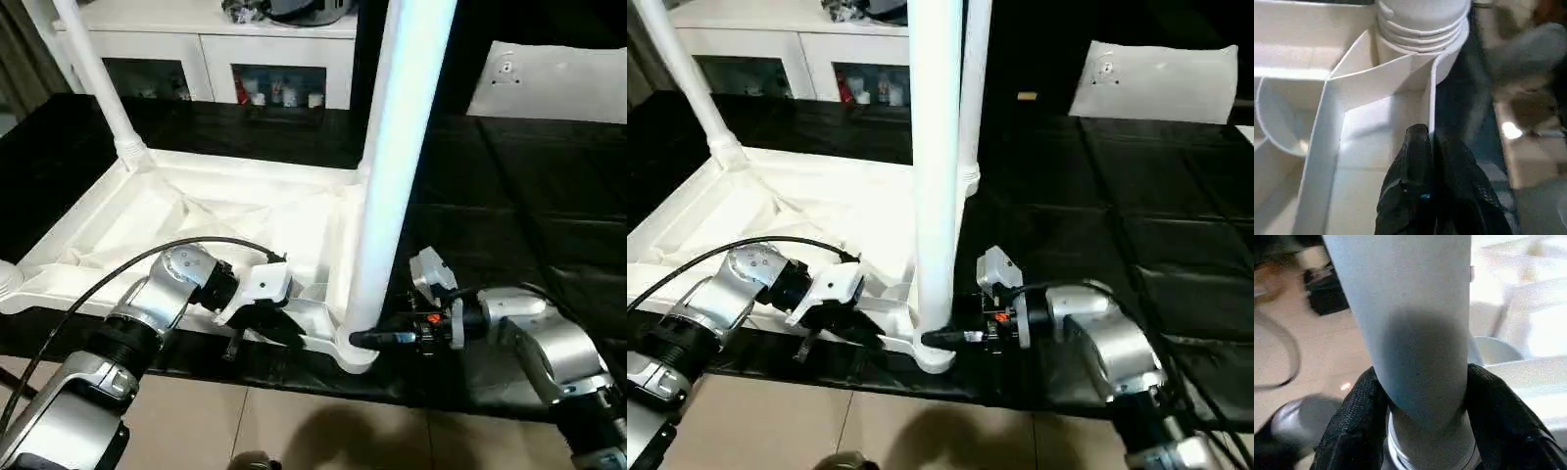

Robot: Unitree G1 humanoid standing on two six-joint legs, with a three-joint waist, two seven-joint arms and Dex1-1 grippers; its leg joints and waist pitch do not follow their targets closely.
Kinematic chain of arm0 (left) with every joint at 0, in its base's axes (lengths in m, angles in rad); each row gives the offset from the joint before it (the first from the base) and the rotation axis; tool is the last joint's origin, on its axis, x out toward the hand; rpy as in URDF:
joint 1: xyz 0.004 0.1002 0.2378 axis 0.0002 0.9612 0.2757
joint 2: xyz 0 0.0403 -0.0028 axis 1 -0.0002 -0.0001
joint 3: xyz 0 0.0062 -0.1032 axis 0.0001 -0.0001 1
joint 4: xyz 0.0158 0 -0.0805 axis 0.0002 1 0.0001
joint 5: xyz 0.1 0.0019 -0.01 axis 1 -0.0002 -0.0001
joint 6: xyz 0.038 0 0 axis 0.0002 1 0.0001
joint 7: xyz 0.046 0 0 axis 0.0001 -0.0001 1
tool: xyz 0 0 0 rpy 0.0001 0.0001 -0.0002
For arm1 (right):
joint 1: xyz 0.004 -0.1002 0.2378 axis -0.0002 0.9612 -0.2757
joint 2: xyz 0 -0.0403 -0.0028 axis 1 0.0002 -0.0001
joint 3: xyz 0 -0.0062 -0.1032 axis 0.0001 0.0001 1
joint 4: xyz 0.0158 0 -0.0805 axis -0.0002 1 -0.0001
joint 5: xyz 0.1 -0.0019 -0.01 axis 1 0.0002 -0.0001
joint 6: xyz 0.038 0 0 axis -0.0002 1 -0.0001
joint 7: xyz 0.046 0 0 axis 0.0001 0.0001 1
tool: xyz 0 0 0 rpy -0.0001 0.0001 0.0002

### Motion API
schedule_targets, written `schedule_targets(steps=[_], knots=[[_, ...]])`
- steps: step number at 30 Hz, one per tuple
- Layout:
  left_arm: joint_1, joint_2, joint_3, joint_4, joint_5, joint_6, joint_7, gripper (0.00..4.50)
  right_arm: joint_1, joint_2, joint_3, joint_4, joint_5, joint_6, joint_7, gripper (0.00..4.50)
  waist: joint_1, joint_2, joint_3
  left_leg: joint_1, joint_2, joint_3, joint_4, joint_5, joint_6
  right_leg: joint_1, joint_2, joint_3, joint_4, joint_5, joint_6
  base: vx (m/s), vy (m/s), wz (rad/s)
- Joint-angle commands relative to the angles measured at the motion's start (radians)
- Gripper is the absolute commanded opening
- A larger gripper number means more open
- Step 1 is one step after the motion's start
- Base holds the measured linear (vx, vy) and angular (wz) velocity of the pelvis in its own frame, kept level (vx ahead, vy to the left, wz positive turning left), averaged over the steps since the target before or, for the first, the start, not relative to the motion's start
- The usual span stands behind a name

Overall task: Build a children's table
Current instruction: Rotate leg to tighten

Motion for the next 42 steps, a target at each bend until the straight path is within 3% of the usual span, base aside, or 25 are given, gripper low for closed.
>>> schedule_targets(steps=[1,2,3,6,7,8,9,11,12,13,14,16,19,21,22,24,27,29,34,41,42], knots=[[-0.028,-0.050,0.051,-0.023,-0.015,0.110,0.135,0.00,-0.007,0.089,-0.011,0.026,-0.056,-0.012,-0.208,1.98,-0.017,0.001,-0.050,0.021,0.056,-0.029,-0.076,-0.330,-0.006,0.034,-0.090,0.051,-0.117,-0.610,-0.037,0.000,0.000,0.00],[-0.029,-0.058,0.058,-0.028,-0.017,0.129,0.154,0.00,-0.009,0.105,-0.017,0.034,-0.067,-0.013,-0.246,1.98,-0.036,-0.004,-0.050,0.021,0.053,-0.033,-0.076,-0.351,-0.023,0.034,-0.088,0.041,-0.122,-0.633,-0.017,0.000,0.000,0.00],[-0.030,-0.085,0.075,-0.044,-0.024,0.180,0.206,0.00,-0.019,0.152,-0.039,0.053,-0.085,0.003,-0.349,1.97,-0.049,0.003,-0.051,0.021,0.050,-0.038,-0.075,-0.363,-0.027,0.037,-0.087,0.033,-0.127,-0.640,0.001,0.000,0.000,0.00],[-0.038,-0.130,0.104,-0.052,-0.026,0.238,0.303,0.00,-0.037,0.213,-0.064,0.075,-0.112,0.026,-0.482,1.96,-0.086,0.008,-0.054,0.012,0.060,-0.051,-0.083,-0.411,-0.030,0.049,-0.083,0.024,-0.125,-0.586,-0.001,0.000,0.000,0.00],[-0.041,-0.143,0.112,-0.053,-0.025,0.252,0.331,0.00,-0.042,0.229,-0.070,0.078,-0.120,0.033,-0.519,1.96,-0.100,0.009,-0.056,0.001,0.062,-0.056,-0.088,-0.411,-0.016,0.059,-0.086,0.029,-0.118,-0.536,-0.006,0.000,0.000,0.00],[-0.049,-0.187,0.137,-0.051,-0.020,0.283,0.425,0.00,-0.065,0.281,-0.093,0.102,-0.144,0.046,-0.638,1.95,-0.109,0.015,-0.056,-0.003,0.063,-0.054,-0.090,-0.399,-0.008,0.057,-0.089,0.037,-0.114,-0.489,-0.027,0.000,0.000,0.00],[-0.052,-0.205,0.147,-0.050,-0.018,0.295,0.465,0.00,-0.074,0.300,-0.100,0.112,-0.157,0.050,-0.686,1.95,-0.118,0.011,-0.058,0.001,0.059,-0.050,-0.087,-0.383,-0.012,0.051,-0.089,0.042,-0.111,-0.459,-0.061,0.000,0.000,0.00],[-0.055,-0.254,0.177,-0.063,-0.007,0.327,0.582,0.00,-0.097,0.354,-0.115,0.135,-0.184,0.061,-0.802,1.95,-0.123,0.006,-0.063,-0.003,0.051,-0.045,-0.082,-0.324,0.002,0.053,-0.091,0.049,-0.106,-0.417,-0.094,0.000,0.000,0.00],[-0.056,-0.264,0.183,-0.066,-0.004,0.332,0.606,0.00,-0.100,0.366,-0.119,0.139,-0.187,0.063,-0.822,1.95,-0.123,0.012,-0.064,-0.005,0.051,-0.043,-0.081,-0.302,0.008,0.054,-0.091,0.052,-0.102,-0.396,-0.104,0.000,0.000,0.00],[-0.057,-0.274,0.190,-0.071,-0.001,0.337,0.632,0.00,-0.104,0.378,-0.123,0.141,-0.190,0.066,-0.841,1.95,-0.122,0.008,-0.066,-0.009,0.050,-0.039,-0.079,-0.260,0.024,0.054,-0.087,0.056,-0.099,-0.356,-0.115,0.000,0.000,0.00],[-0.056,-0.285,0.197,-0.080,0.000,0.350,0.653,0.00,-0.102,0.388,-0.121,0.140,-0.192,0.054,-0.843,2.30,-0.118,0.003,-0.070,-0.007,0.052,-0.035,-0.077,-0.226,0.038,0.054,-0.086,0.059,-0.094,-0.325,-0.126,0.000,0.000,0.00],[-0.051,-0.301,0.199,-0.105,0.005,0.365,0.677,0.00,-0.098,0.396,-0.106,0.138,-0.211,0.008,-0.847,2.65,-0.112,0.004,-0.071,-0.011,0.052,-0.031,-0.074,-0.180,0.054,0.054,-0.085,0.064,-0.086,-0.275,-0.144,0.000,0.000,0.00],[-0.037,-0.288,0.181,-0.131,0.016,0.367,0.665,0.00,-0.080,0.407,-0.113,0.116,-0.193,-0.025,-0.830,2.87,-0.102,0.005,-0.082,-0.022,0.054,-0.032,-0.067,-0.069,0.091,0.062,-0.086,0.067,-0.059,-0.131,-0.174,0.000,0.000,0.00],[-0.029,-0.266,0.168,-0.136,0.019,0.348,0.646,0.00,-0.067,0.392,-0.103,0.101,-0.190,-0.049,-0.803,3.07,-0.097,0.005,-0.085,-0.028,0.052,-0.031,-0.056,0.003,0.134,0.055,-0.082,0.071,-0.042,-0.014,-0.200,0.000,0.000,0.00],[-0.028,-0.260,0.166,-0.136,0.020,0.343,0.640,0.00,-0.064,0.387,-0.101,0.097,-0.189,-0.056,-0.796,3.12,-0.097,0.004,-0.085,-0.029,0.052,-0.030,-0.055,0.004,0.142,0.054,-0.081,0.071,-0.039,-0.007,-0.205,0.000,0.000,0.00],[-0.015,-0.235,0.157,-0.146,0.014,0.328,0.600,0.00,-0.046,0.363,-0.105,0.073,-0.177,-0.068,-0.762,3.32,-0.092,0.005,-0.079,-0.027,0.051,-0.026,-0.058,-0.043,0.147,0.054,-0.082,0.068,-0.052,-0.076,-0.199,0.000,0.000,0.00],[-0.003,-0.204,0.145,-0.153,0.013,0.308,0.553,0.00,-0.028,0.327,-0.105,0.052,-0.166,-0.088,-0.711,3.62,-0.092,0.006,-0.072,-0.023,0.054,-0.026,-0.065,-0.125,0.107,0.053,-0.080,0.066,-0.070,-0.229,-0.147,0.000,0.000,0.00],[0.007,-0.173,0.131,-0.151,0.007,0.265,0.492,0.00,-0.013,0.281,-0.106,0.040,-0.157,-0.104,-0.646,3.86,-0.091,0.002,-0.071,-0.020,0.055,-0.028,-0.067,-0.137,0.094,0.053,-0.078,0.067,-0.072,-0.240,-0.141,0.000,0.000,0.00],[0.019,-0.109,0.091,-0.137,-0.009,0.165,0.342,0.00,0.004,0.172,-0.106,0.035,-0.125,-0.131,-0.470,4.30,-0.082,0.006,-0.071,-0.015,0.058,-0.026,-0.068,-0.162,0.090,0.049,-0.079,0.072,-0.069,-0.236,-0.148,0.000,0.000,0.00],[0.002,-0.014,0.014,-0.077,0.012,0.010,0.119,0.00,-0.029,0.004,-0.051,0.018,-0.062,-0.128,-0.150,4.46,-0.051,0.008,-0.069,-0.009,0.065,-0.024,-0.069,-0.174,0.085,0.044,-0.081,0.072,-0.068,-0.257,-0.150,0.000,0.000,0.00],[0.000,-0.008,0.008,-0.073,0.012,-0.002,0.098,0.00,-0.034,-0.008,-0.043,0.018,-0.054,-0.126,-0.120,4.46,-0.045,-0.002,-0.071,-0.009,0.065,-0.023,-0.069,-0.177,0.084,0.048,-0.082,0.072,-0.069,-0.273,-0.145,0.000,0.000,0.00]])
